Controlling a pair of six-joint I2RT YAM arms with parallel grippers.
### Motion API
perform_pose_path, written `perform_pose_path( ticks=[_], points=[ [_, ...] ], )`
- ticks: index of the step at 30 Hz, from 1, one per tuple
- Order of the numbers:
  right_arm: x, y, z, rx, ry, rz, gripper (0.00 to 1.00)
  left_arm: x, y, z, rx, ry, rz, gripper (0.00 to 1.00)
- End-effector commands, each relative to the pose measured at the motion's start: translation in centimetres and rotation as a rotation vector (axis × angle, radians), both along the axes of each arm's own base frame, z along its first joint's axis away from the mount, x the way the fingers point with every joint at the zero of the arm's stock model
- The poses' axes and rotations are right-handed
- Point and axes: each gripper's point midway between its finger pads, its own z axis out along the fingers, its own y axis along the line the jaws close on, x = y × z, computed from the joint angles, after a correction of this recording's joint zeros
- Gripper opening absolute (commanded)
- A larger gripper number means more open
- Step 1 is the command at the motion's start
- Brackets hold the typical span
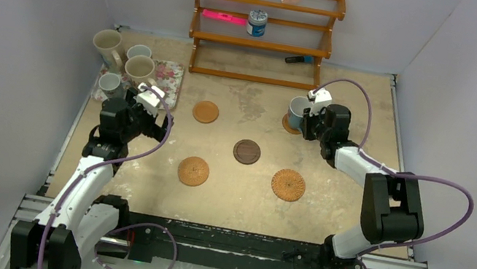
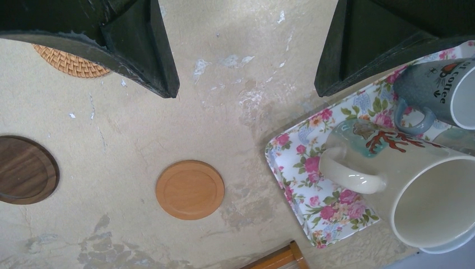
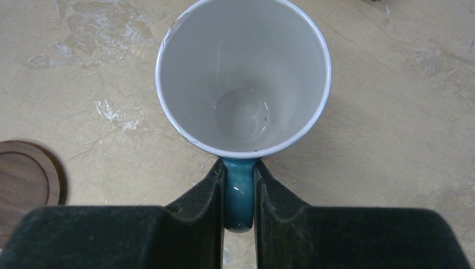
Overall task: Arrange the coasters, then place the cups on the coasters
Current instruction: Place the cup on the coaster.
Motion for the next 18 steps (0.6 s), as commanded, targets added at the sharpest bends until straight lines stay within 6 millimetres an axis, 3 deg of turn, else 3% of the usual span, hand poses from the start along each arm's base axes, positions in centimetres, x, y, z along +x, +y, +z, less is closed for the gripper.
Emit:
perform_pose_path(
  ticks=[1,11,18],
  points=[
    [2.05,0.18,2.73,0.007,-0.112,-0.001,0.0,0.15,-0.17,0.69,0.003,-0.035,-0.02,1.0],
    [2.01,0.07,2.66,-0.001,-0.109,-0.001,0.14,0.04,-0.29,0.65,0.003,-0.035,-0.028,1.0],
    [1.77,0.02,2.67,-0.003,-0.106,0.0,0.17,0.0,-0.35,0.62,0.004,-0.034,-0.033,1.0]
  ],
)
